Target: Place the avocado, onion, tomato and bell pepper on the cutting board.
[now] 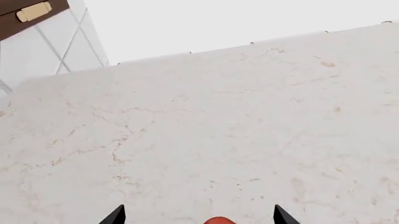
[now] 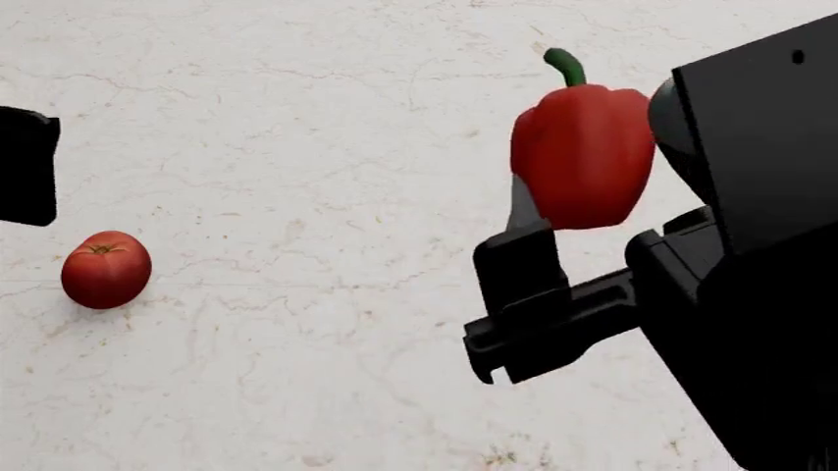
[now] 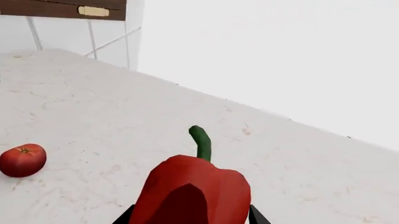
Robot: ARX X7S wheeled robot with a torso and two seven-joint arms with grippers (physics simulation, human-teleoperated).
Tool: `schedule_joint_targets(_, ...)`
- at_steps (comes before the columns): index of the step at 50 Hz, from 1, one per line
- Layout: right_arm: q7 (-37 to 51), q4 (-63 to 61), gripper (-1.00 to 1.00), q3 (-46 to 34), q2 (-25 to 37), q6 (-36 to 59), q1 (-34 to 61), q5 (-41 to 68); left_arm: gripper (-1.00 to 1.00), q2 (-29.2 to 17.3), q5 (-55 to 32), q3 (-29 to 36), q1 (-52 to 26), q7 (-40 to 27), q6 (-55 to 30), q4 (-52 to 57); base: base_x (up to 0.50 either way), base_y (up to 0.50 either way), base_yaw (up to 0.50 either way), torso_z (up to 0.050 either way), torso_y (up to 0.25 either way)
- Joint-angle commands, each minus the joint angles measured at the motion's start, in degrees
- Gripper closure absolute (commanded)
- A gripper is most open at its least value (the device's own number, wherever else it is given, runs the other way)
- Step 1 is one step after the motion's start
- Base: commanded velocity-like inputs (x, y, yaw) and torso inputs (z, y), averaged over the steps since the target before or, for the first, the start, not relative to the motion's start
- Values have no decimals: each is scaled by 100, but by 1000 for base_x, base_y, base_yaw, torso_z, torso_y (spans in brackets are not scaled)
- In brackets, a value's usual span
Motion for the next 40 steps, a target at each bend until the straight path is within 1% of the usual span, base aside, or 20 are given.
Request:
schedule_joint_targets(1,-330,-71,100,498,3,-153,-159,-558,-100,-121,-1779,835,-893,-902,-70,-967,0,0,0,0,0)
schedule_joint_targets(3,-303,-108,100,519,25,-172,-159,-561,-100,-68,-2401,996,-1117,-1159,-77,-1419,0,0,0,0,0)
schedule_joint_targets(7,-286,-131,100,550,60,-208,-178,-550,-100,-31,-2615,1499,-1500,-1005,-113,-1819,0,0,0,0,0)
schedule_joint_targets(8,-280,-123,100,539,67,-192,-163,-566,-100,-2,-2871,1608,-1596,-1094,-85,-2041,0,0,0,0,0)
schedule_joint_targets(9,-286,-115,100,538,60,-200,-165,-565,-100,-23,-2692,1776,-1695,-886,-113,-1949,0,0,0,0,0)
schedule_joint_targets(13,-360,-122,100,519,-3,-225,-277,-714,-100,95,-2200,2073,-2023,-233,9,-2338,0,0,0,0,0)
schedule_joint_targets(15,-393,-101,100,510,-7,-228,-324,-777,-100,179,-1767,2295,-2178,282,108,-2553,0,0,0,0,0)
schedule_joint_targets(17,-395,-98,100,504,-11,-232,-331,-793,-100,217,-1439,2468,-2214,643,251,-2674,0,0,0,0,0)
schedule_joint_targets(21,-458,-108,100,503,-13,-260,-466,-903,-100,254,-980,2775,-2162,1088,487,-2790,0,0,0,0,0)
schedule_joint_targets(27,-528,-142,100,521,-14,-320,-628,-1011,-100,291,-514,3091,-2056,1502,809,-3070,0,0,0,0,0)
schedule_joint_targets(40,-542,-262,100,655,147,-456,-854,-989,-100,459,15,3519,-1821,2008,1269,-3526,0,0,0,0,0)
